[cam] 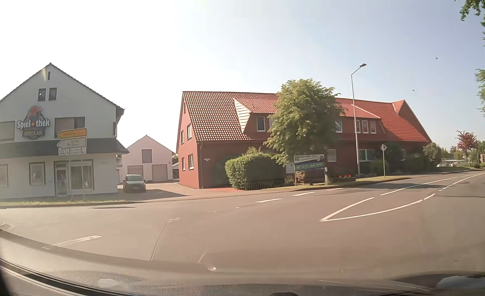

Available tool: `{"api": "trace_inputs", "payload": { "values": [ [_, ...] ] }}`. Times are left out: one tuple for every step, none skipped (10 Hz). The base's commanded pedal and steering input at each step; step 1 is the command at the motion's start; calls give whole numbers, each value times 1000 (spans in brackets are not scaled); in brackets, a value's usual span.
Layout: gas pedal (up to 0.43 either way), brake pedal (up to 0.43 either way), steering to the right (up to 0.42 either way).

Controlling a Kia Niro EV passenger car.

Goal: Follow the waypoints while adhering to traffic rules and regulations

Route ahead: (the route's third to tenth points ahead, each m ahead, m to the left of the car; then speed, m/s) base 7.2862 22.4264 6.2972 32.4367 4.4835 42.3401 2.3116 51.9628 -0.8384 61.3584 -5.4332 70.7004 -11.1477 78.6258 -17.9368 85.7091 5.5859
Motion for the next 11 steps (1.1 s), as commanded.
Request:
{"api": "trace_inputs", "payload": {
  "values": [
    [79, 0, -244],
    [87, 0, -275],
    [87, 0, -311],
    [118, 0, -337],
    [118, 0, -357],
    [138, 0, -376],
    [150, 0, -393],
    [150, 0, -411],
    [150, 0, -439],
    [150, 0, -460],
    [150, 0, -467]
  ]
}}
